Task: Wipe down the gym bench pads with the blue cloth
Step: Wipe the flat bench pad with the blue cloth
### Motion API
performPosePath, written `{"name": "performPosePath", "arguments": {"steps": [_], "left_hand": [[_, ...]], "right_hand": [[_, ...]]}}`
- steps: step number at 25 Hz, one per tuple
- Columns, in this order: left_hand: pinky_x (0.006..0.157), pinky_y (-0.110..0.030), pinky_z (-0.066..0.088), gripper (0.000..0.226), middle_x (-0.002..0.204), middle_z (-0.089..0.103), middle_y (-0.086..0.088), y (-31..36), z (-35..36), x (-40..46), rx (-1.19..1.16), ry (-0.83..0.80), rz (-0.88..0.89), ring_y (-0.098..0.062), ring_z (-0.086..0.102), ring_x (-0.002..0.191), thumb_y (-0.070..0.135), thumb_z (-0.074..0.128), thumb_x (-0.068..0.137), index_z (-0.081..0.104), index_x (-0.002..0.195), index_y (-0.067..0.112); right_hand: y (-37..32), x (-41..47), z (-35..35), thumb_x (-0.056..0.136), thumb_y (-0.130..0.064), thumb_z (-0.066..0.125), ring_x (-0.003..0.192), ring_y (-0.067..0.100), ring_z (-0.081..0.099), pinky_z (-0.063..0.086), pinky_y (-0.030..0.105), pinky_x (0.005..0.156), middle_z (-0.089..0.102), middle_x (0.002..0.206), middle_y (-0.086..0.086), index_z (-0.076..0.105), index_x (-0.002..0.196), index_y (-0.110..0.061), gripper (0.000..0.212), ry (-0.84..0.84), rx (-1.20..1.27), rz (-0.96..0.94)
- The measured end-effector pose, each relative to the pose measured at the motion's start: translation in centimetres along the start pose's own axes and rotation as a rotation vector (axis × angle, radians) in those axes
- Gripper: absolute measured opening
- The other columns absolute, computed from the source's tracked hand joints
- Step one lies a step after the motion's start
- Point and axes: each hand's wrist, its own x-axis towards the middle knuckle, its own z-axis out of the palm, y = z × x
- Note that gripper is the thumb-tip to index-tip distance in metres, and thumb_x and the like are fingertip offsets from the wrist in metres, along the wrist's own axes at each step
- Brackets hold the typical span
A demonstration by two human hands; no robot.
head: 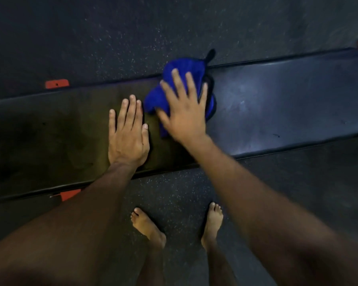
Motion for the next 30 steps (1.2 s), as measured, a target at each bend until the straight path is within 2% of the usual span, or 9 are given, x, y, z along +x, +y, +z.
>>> {"name": "performPosePath", "arguments": {"steps": [5,8,11,15,18,21,24,27,30], "left_hand": [[0.128,-0.050,0.007,0.064,0.171,0.016,-0.007,-0.1,0.1,-0.1,-0.004,0.015,0.004,-0.022,0.013,0.158,0.032,0.026,0.103,0.021,0.162,0.008],[0.129,-0.049,0.005,0.063,0.171,0.015,-0.007,-0.2,0.4,-0.2,0.013,0.010,0.006,-0.021,0.010,0.158,0.033,0.024,0.104,0.019,0.162,0.009],[0.129,-0.049,0.005,0.063,0.171,0.013,-0.007,-0.1,0.2,0.0,0.021,-0.005,0.010,-0.021,0.009,0.158,0.034,0.022,0.104,0.018,0.162,0.010],[0.128,-0.050,0.005,0.065,0.171,0.014,-0.007,0.2,-0.3,0.0,0.008,-0.012,0.003,-0.022,0.010,0.158,0.033,0.022,0.102,0.020,0.162,0.008],[0.128,-0.050,0.005,0.065,0.171,0.015,-0.008,0.1,0.0,-0.1,-0.006,-0.004,0.005,-0.022,0.010,0.158,0.033,0.023,0.102,0.021,0.162,0.008],[0.128,-0.049,0.004,0.063,0.171,0.016,-0.008,-0.1,0.3,0.1,-0.015,0.035,0.009,-0.022,0.011,0.158,0.033,0.024,0.104,0.022,0.162,0.008],[0.127,-0.047,0.002,0.063,0.171,0.017,-0.008,0.0,0.4,-0.2,-0.012,0.033,0.013,-0.022,0.012,0.158,0.033,0.025,0.103,0.022,0.161,0.008],[0.127,-0.047,0.002,0.065,0.170,0.018,-0.009,0.3,0.4,0.2,-0.012,0.025,0.002,-0.023,0.014,0.158,0.034,0.025,0.102,0.024,0.161,0.008],[0.127,-0.050,0.006,0.067,0.170,0.020,-0.010,0.7,-0.4,0.1,0.002,0.002,-0.025,-0.024,0.015,0.157,0.036,0.024,0.100,0.027,0.160,0.006]], "right_hand": [[4.9,-12.0,0.1,0.088,-0.054,0.056,0.153,0.031,0.010,0.010,0.062,0.119,0.016,0.165,0.004,0.032,0.153,-0.029,0.074,-0.069,-0.053,-0.173],[10.5,-7.3,-1.1,0.090,-0.051,0.050,0.152,0.030,0.011,0.011,0.062,0.119,0.017,0.165,0.003,0.033,0.153,-0.029,0.068,-0.021,-0.038,0.038],[8.4,2.0,-1.7,0.091,-0.052,0.045,0.151,0.030,0.014,0.011,0.063,0.118,0.021,0.164,0.000,0.036,0.150,-0.032,0.063,0.058,0.018,0.227],[1.5,-0.2,-0.5,0.091,-0.054,0.045,0.151,0.030,0.015,0.010,0.061,0.118,0.020,0.165,0.003,0.036,0.151,-0.029,0.066,0.015,-0.009,-0.068],[5.4,-8.7,-0.5,0.092,-0.050,0.055,0.152,0.029,0.014,0.012,0.060,0.119,0.020,0.164,0.004,0.038,0.151,-0.026,0.066,-0.053,-0.023,-0.254],[10.9,-7.2,-1.8,0.090,-0.040,0.062,0.151,0.029,0.017,0.012,0.058,0.119,0.025,0.163,0.005,0.042,0.149,-0.024,0.064,-0.026,0.011,-0.043],[10.3,1.4,-2.4,0.093,-0.044,0.051,0.151,0.024,0.018,0.009,0.055,0.120,0.025,0.163,-0.002,0.041,0.149,-0.027,0.059,0.047,0.004,0.184],[5.8,4.1,-2.6,0.090,-0.037,0.058,0.147,0.024,0.028,0.012,0.056,0.119,0.034,0.158,0.000,0.044,0.146,-0.023,0.059,0.005,0.118,0.044],[5.6,-2.6,-3.8,0.079,-0.013,0.068,0.139,0.033,0.039,0.030,0.055,0.113,0.041,0.153,0.013,0.051,0.142,-0.010,0.065,0.063,0.254,-0.102]]}}
